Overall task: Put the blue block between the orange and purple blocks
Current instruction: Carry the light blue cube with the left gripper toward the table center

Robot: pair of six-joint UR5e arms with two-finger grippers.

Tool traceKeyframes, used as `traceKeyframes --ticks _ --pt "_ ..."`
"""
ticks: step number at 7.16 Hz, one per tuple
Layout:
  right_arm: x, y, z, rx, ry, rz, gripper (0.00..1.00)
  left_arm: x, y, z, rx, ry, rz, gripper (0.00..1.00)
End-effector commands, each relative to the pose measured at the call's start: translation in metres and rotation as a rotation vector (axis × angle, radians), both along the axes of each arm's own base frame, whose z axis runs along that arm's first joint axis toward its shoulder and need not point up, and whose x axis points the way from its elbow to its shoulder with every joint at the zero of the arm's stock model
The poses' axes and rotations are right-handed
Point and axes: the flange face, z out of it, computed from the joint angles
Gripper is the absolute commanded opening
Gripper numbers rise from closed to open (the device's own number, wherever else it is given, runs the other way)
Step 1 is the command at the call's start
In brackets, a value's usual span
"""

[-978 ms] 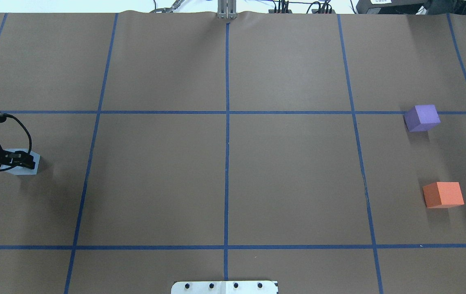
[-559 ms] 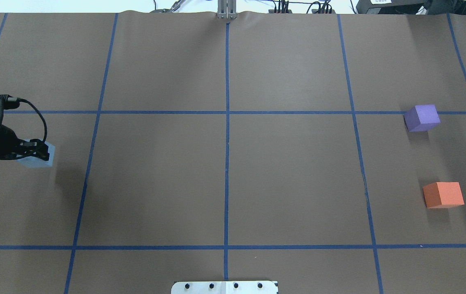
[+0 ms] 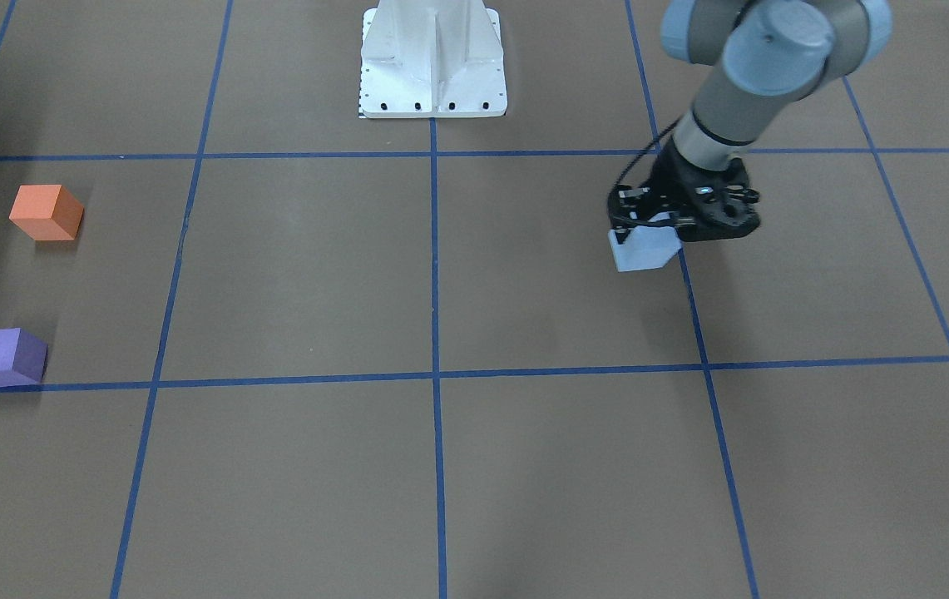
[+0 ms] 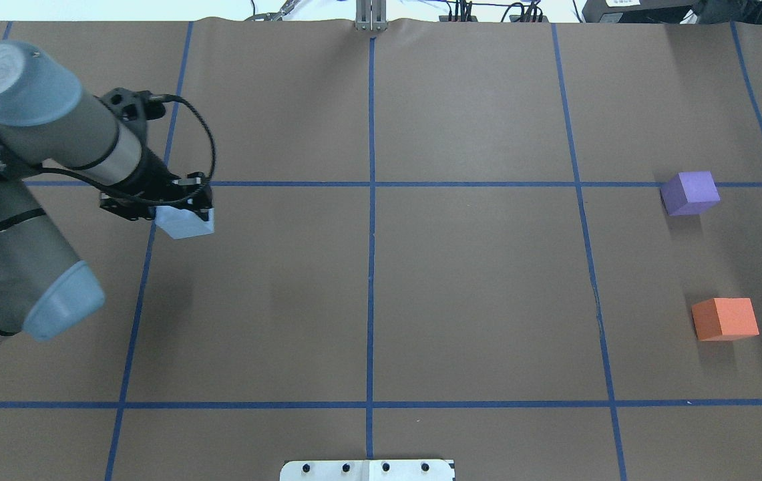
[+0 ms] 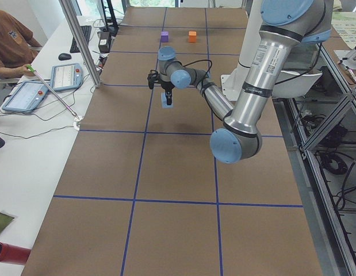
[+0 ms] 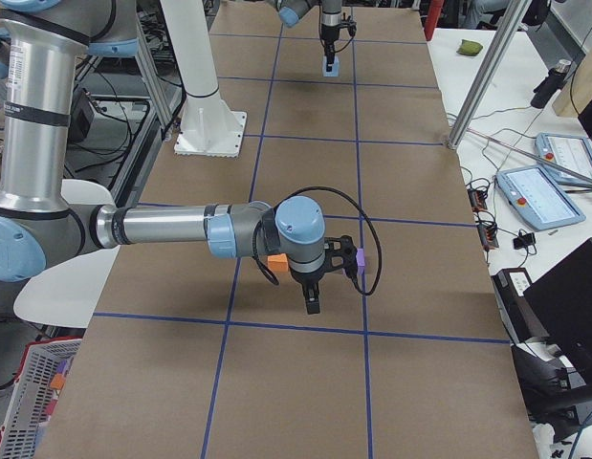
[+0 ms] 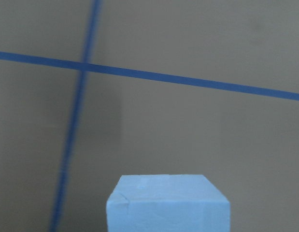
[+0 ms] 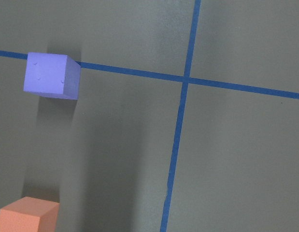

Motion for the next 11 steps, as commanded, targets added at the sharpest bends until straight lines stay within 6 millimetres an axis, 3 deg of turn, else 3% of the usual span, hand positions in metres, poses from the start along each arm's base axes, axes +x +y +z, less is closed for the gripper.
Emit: traceKeyframes --ticks 1,2,3,6,7,9,10,11 --pt "-0.001 0.0 -0.002 0.007 -0.009 -0.001 1.0 0.119 -0.005 -0.121 0.011 0.038 0.02 0.0" --pt "-0.002 0.0 -0.002 0.005 -0.016 -0.002 1.0 0.158 -0.017 -0.149 0.017 0.016 0.025 0.0" --pt "-0.002 -0.001 -0.003 0.007 -0.02 -0.002 1.0 0.193 -0.021 -0.149 0.046 -0.032 0.019 0.0" --pt "-0.003 -0.005 -0.011 0.018 -0.037 -0.004 1.0 0.25 -0.003 -0.115 0.174 -0.082 0.084 0.0" --pt "-0.005 -0.006 -0.017 -0.026 -0.074 0.04 0.99 0.26 -0.004 -0.105 0.177 -0.08 0.089 0.0" --pt "-0.015 -0.014 -0.053 -0.034 -0.094 0.083 0.99 0.261 -0.007 -0.096 0.169 -0.094 0.086 0.0" --pt "-0.018 -0.022 -0.063 -0.04 -0.1 0.098 0.99 0.259 -0.011 -0.095 0.166 -0.098 0.082 0.33" --pt "-0.027 -0.026 -0.079 -0.043 -0.108 0.105 0.99 0.257 -0.01 -0.095 0.159 -0.094 0.074 0.99"
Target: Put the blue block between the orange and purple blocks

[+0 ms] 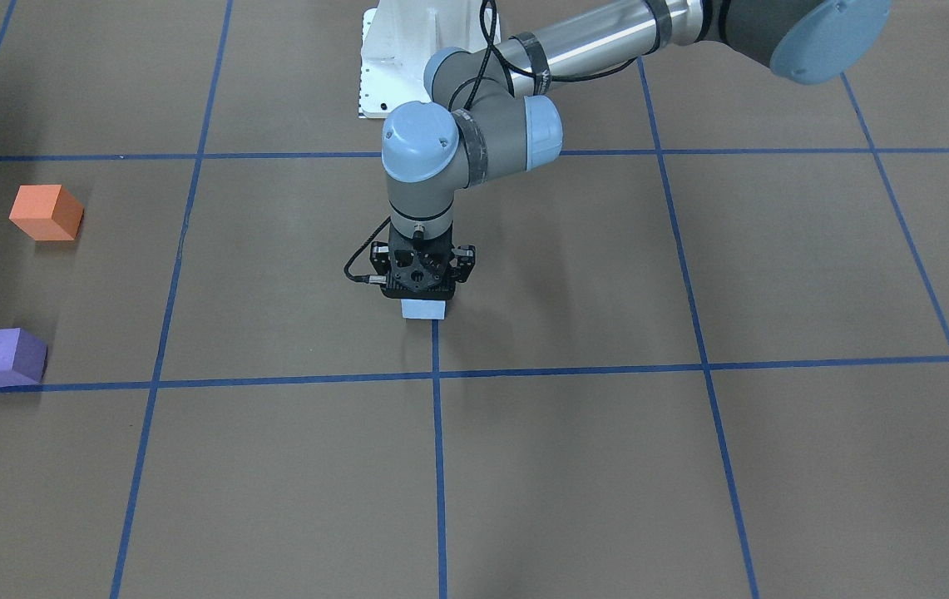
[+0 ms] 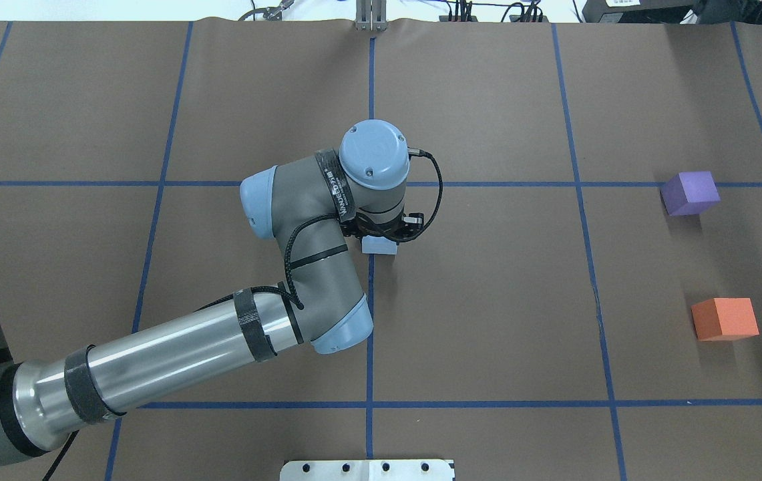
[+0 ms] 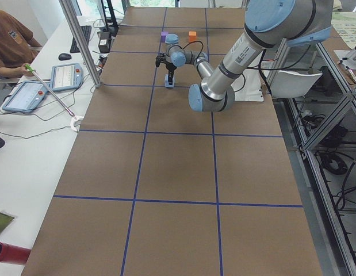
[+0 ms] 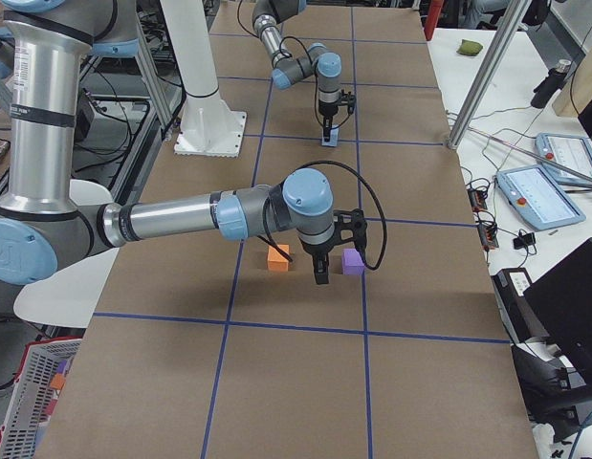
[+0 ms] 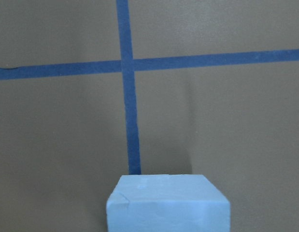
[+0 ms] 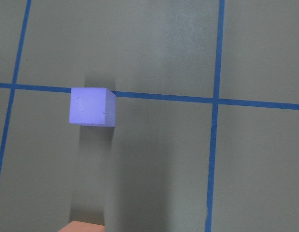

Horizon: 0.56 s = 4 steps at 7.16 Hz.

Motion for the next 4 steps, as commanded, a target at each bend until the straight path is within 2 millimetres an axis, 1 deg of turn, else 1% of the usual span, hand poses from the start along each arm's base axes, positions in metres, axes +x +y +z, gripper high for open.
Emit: traceKeyframes --ticks 1,2,3,4 --pt "-0.019 -0.008 -0.038 -0.009 -0.021 0.023 0.99 -0.011 -0.003 -0.009 0.0 0.024 -0.014 1.0" --pt "-0.034 -0.007 -0.061 -0.012 -0.035 0.026 0.99 -0.027 -0.008 -0.024 -0.004 0.056 -0.011 1.0" --pt "-0.045 -0.008 -0.082 -0.024 -0.052 0.041 0.99 -0.032 -0.006 -0.028 -0.041 0.082 0.023 1.0" --pt "-0.067 -0.008 -0.111 -0.035 -0.074 0.045 0.99 -0.049 -0.012 -0.039 -0.069 0.122 0.04 1.0"
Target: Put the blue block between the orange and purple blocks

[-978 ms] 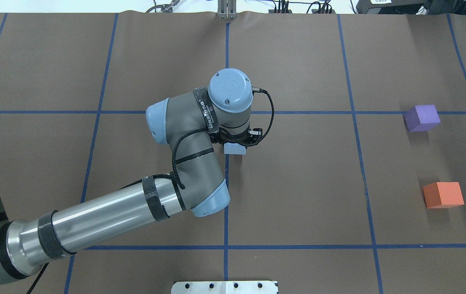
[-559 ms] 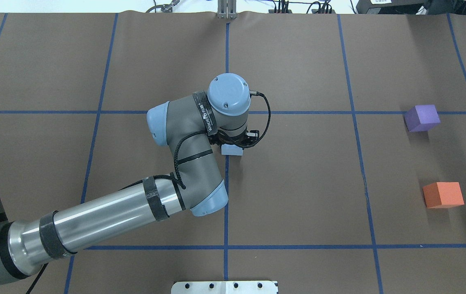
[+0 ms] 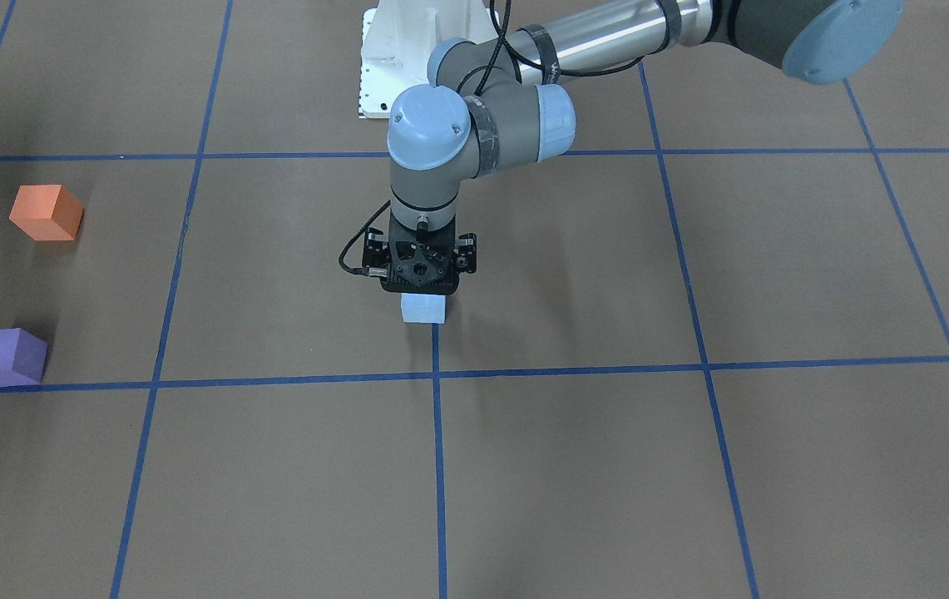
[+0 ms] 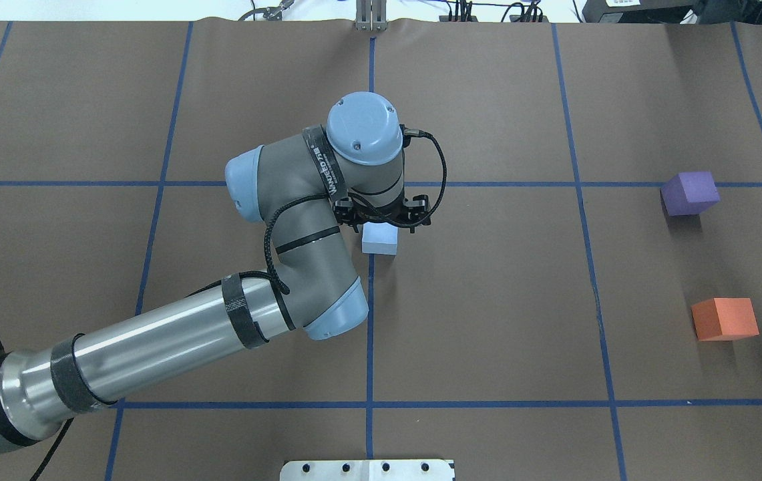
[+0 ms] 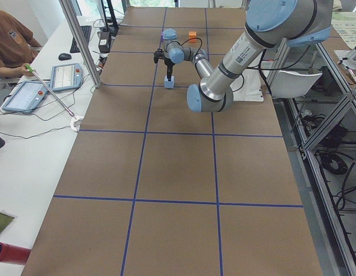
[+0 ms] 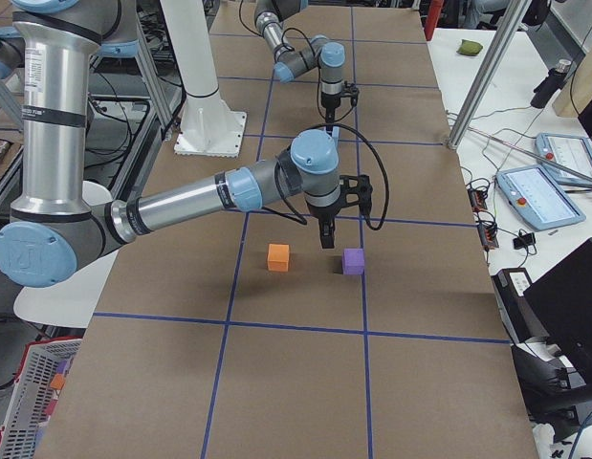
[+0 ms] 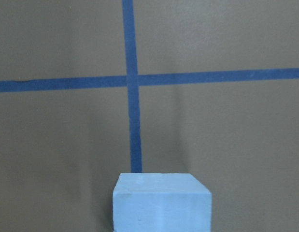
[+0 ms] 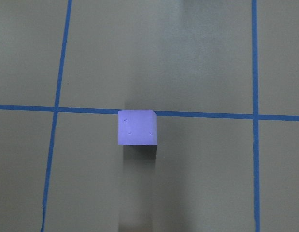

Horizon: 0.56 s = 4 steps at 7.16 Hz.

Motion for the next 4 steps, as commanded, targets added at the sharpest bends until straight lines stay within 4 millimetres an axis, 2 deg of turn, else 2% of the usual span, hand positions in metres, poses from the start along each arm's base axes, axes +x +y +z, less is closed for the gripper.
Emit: traceKeyframes --ticks 1,2,3,4 --pt "-0.064 -0.006 -0.069 -0.054 -0.054 0.007 0.99 -0.049 -0.023 -0.002 -0.082 0.062 0.027 1.0" --pt "-0.119 -0.017 -0.114 -0.091 -0.08 0.008 0.99 -0.109 -0.041 0.027 -0.106 0.065 -0.004 1.0" --pt "-0.176 -0.019 -0.156 -0.12 -0.092 -0.006 1.0 -0.151 -0.043 0.067 -0.058 0.052 0.002 1.0" --pt "-0.226 -0.029 -0.23 -0.145 -0.052 -0.021 1.0 -0.187 -0.049 0.115 -0.02 0.015 0.013 1.0"
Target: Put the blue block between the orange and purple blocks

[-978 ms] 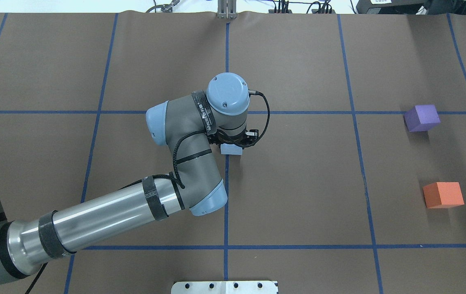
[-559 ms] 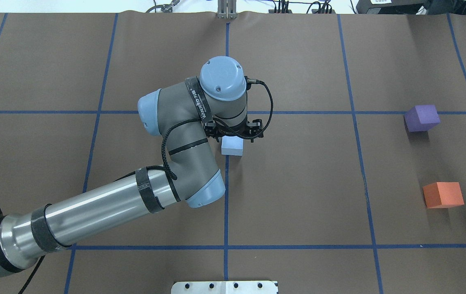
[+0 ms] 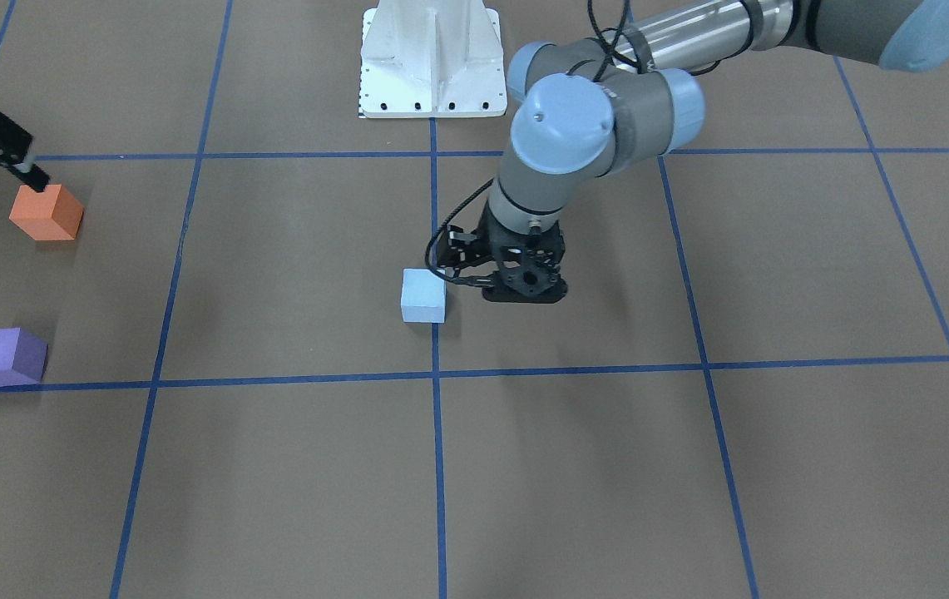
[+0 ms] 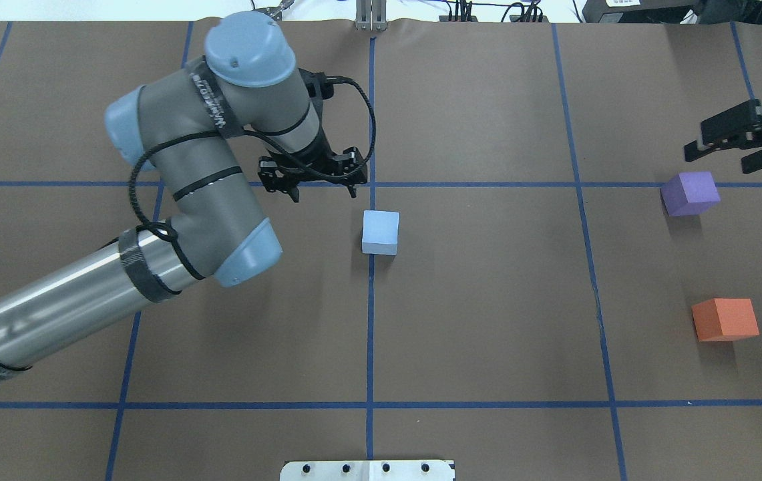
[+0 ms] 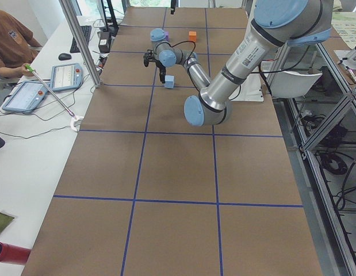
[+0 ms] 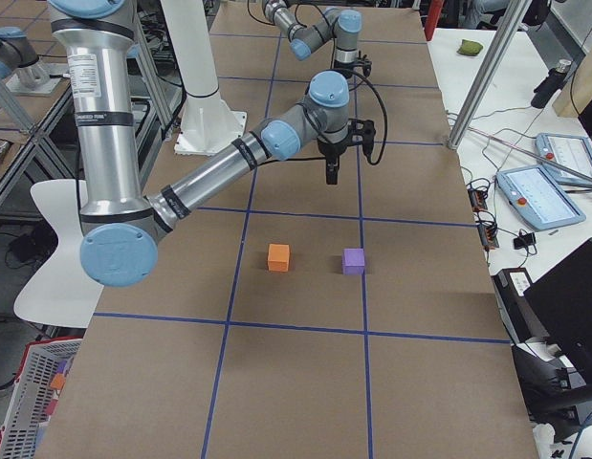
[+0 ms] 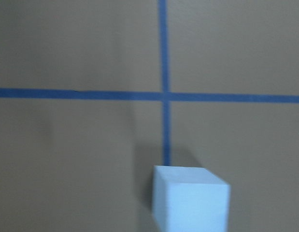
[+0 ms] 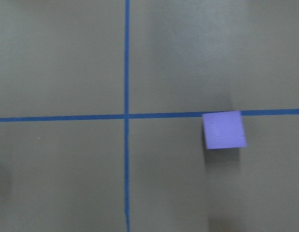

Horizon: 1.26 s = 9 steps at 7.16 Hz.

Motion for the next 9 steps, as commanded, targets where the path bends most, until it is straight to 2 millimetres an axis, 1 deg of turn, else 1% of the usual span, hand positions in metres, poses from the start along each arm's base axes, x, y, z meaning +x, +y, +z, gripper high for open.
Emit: traceKeyframes --ticks 1,2,3,4,5,6,7,8,9 --pt "-0.122 0.005 -0.156 -0.024 0.138 -0.043 1.0 -0.084 -0.011 0.083 0.066 -0.054 0.008 1.0" --pt "-0.194 0.027 -0.198 0.027 0.225 -0.065 1.0 -0.125 -0.011 0.113 0.096 -0.075 0.006 1.0" --pt "-0.244 0.027 -0.211 0.015 0.207 -0.076 1.0 -0.163 -0.008 0.139 0.107 -0.079 0.017 1.0" --pt "-0.289 0.025 -0.205 0.017 0.182 -0.091 1.0 -0.206 -0.015 0.163 0.115 -0.079 0.019 1.0" --pt "-0.33 0.032 -0.188 0.053 0.215 -0.092 1.0 -0.238 -0.015 0.184 0.136 -0.098 0.014 1.0" --pt "-0.361 0.024 -0.175 0.082 0.196 -0.064 1.0 -0.259 -0.018 0.202 0.162 -0.119 0.03 1.0" --pt "-0.398 0.02 -0.158 0.032 0.166 -0.027 1.0 -0.271 -0.022 0.211 0.181 -0.129 0.037 1.0" --pt "-0.417 0.012 -0.15 0.027 0.161 -0.024 1.0 -0.277 -0.021 0.217 0.176 -0.136 0.034 1.0" --pt "-0.426 0.008 -0.138 0.022 0.189 -0.031 1.0 -0.277 -0.022 0.218 0.176 -0.137 0.033 1.0"
